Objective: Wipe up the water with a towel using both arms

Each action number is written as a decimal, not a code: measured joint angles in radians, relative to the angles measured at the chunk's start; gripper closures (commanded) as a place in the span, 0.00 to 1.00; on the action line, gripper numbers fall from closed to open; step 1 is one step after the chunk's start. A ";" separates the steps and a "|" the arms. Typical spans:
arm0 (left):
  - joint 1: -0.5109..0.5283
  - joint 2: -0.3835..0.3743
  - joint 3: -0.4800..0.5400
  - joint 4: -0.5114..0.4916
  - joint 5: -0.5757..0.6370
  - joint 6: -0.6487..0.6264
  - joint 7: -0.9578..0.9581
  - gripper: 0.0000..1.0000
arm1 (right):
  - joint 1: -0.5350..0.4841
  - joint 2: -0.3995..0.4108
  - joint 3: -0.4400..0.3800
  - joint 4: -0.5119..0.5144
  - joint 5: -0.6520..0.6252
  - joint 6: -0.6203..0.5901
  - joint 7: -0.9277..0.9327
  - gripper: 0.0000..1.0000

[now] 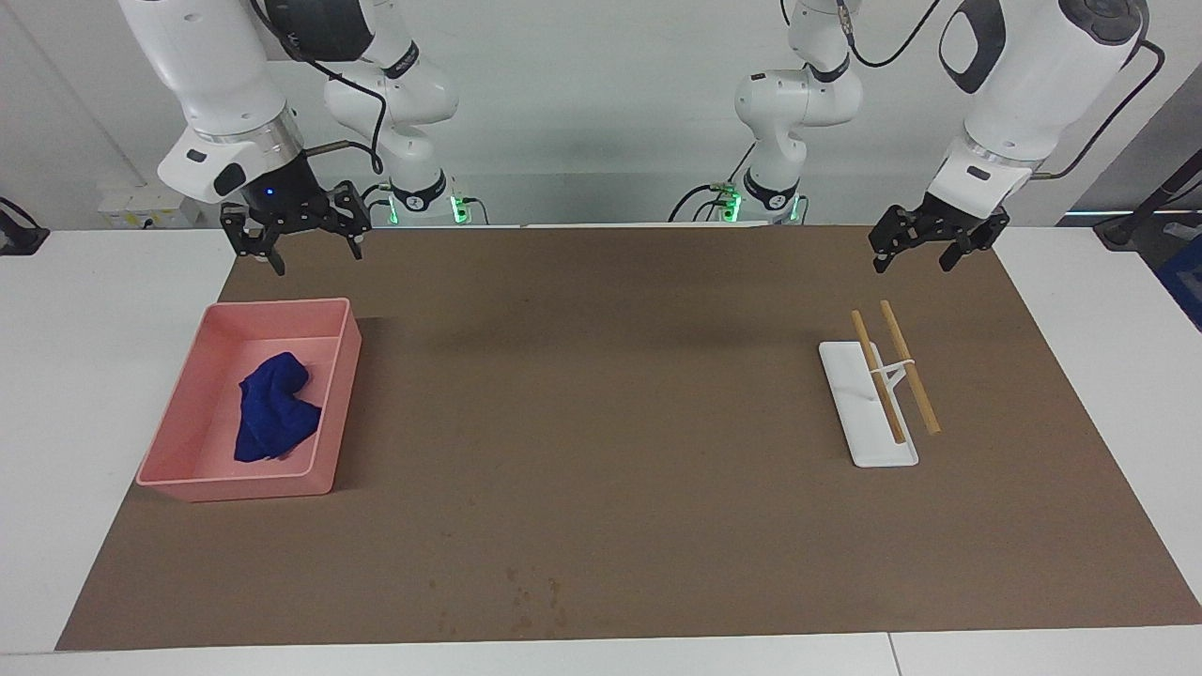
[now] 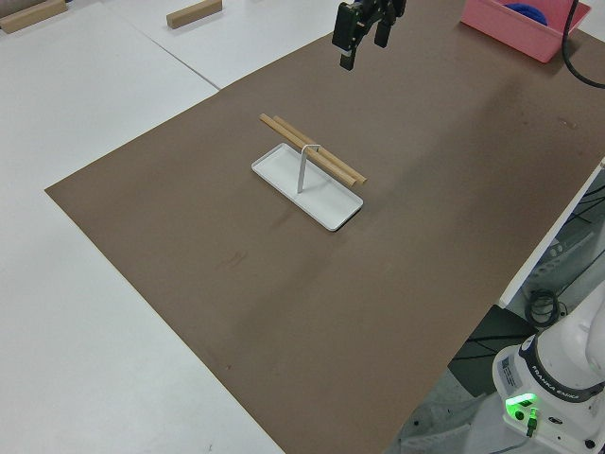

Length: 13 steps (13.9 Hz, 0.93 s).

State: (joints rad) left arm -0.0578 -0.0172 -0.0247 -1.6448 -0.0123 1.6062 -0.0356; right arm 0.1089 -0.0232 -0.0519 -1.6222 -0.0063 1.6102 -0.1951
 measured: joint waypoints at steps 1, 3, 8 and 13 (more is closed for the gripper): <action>0.000 0.000 0.000 0.000 0.000 0.000 0.000 0.00 | 0.020 0.005 -0.022 0.002 0.000 -0.001 0.024 0.00; 0.000 0.000 0.000 0.000 0.000 0.000 0.000 0.00 | 0.041 0.018 -0.060 0.013 0.000 -0.001 0.048 0.00; 0.000 0.000 0.000 0.000 0.000 0.000 0.000 0.00 | 0.091 0.031 -0.072 0.044 0.004 -0.039 0.059 0.00; 0.000 0.000 0.000 0.000 0.000 0.000 0.000 0.00 | 0.079 0.035 -0.075 0.045 0.004 -0.039 0.066 0.00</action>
State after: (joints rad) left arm -0.0578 -0.0172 -0.0247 -1.6448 -0.0123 1.6062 -0.0356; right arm 0.1876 0.0120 -0.1269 -1.5773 -0.0026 1.5707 -0.1292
